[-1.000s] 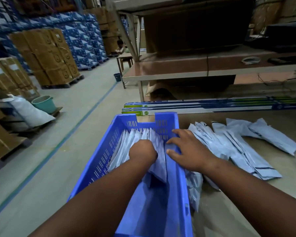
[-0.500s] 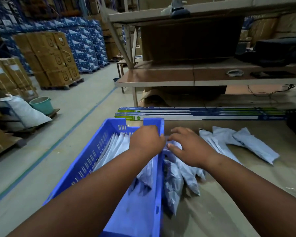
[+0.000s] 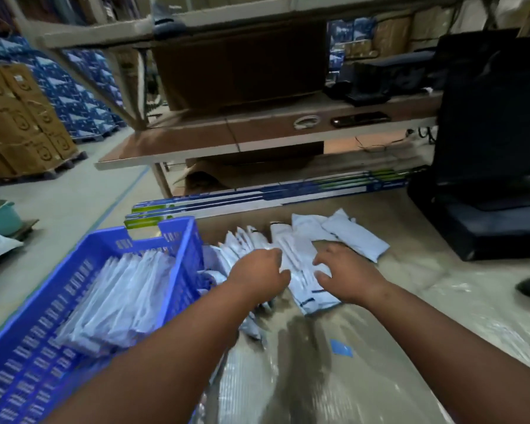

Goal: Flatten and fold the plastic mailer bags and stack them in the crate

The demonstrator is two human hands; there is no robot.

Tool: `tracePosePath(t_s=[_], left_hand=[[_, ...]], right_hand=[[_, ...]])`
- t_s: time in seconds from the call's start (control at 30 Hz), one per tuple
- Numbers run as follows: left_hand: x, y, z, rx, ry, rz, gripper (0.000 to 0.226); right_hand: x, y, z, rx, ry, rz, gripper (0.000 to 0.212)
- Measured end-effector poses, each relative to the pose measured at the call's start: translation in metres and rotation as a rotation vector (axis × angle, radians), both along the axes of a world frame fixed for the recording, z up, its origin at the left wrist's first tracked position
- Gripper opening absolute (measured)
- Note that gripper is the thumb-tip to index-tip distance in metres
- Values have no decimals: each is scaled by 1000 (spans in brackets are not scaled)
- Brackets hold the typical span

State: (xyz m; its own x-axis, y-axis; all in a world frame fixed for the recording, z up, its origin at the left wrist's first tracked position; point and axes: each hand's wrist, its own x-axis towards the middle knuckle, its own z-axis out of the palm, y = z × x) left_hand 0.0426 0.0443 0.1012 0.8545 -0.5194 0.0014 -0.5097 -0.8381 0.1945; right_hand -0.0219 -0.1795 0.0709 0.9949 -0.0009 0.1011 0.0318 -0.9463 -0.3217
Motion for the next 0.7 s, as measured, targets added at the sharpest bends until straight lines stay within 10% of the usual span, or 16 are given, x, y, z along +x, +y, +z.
tracePosePath(t_s=[0.33, 0.7], left_hand=[[-37, -18, -61, 236, 43, -161, 38], [-55, -1, -65, 131, 18, -41, 29]], right_hand=[[2, -2, -72, -106, 265, -141, 85], [16, -18, -86, -72, 99, -92, 33]])
